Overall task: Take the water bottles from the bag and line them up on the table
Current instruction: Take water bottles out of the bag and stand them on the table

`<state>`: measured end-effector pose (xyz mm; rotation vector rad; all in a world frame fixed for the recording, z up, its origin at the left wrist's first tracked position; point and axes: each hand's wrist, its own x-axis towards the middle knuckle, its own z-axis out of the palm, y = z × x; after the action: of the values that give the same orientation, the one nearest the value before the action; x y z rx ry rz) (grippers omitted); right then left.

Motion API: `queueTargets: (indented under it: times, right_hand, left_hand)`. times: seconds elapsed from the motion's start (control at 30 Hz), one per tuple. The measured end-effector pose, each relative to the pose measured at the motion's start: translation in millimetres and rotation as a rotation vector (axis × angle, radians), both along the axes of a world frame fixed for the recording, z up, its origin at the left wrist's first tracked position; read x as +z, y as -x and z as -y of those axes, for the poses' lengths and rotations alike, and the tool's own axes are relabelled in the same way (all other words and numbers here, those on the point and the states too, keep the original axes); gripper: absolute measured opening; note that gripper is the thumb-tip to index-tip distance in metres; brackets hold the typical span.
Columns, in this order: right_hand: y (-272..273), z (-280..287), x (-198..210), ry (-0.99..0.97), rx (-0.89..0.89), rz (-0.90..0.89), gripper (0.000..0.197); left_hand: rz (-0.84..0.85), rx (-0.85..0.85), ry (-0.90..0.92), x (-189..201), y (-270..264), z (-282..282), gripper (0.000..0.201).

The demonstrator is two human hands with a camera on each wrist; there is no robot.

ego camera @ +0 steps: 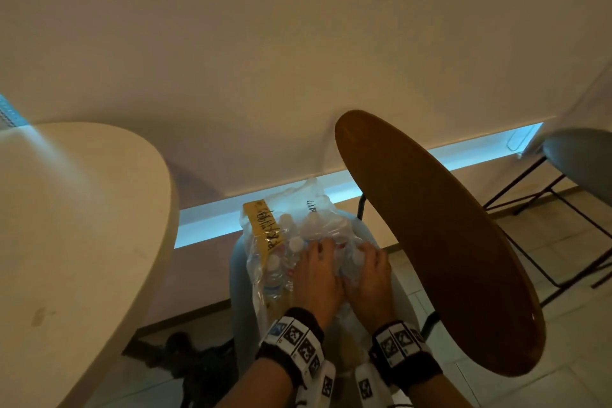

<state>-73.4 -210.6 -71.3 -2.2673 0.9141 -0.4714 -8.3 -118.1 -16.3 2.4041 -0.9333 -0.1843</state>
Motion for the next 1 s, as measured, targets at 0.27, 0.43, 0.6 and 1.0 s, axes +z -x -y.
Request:
queueTargets:
  times: [0.27,0.43,0.6,1.0]
  right_hand:
    - [15.3,1.5,-13.3,-0.235,0.038,0.005,0.060]
    - [34.3,0.3,27.5,-0.213,0.065,0.132,0.055]
    - [53.1,-6.6,117.0,-0.164,0.181,0.269,0.070]
    - [18.0,-76.2,331.8,0.002,0.618,0.630,0.069]
  left_hand:
    - [-0.076,-0.080,0.004,-3.5,5.2,-3.6,0.060]
    - [-0.090,-0.007,0.130,9.2,9.3,-20.6,0.047]
    - [-0.144,0.046,0.431,66.0,21.6,-57.7,0.042]
    - [0.166,0.169,0.695,269.1,43.0,-191.0,0.072]
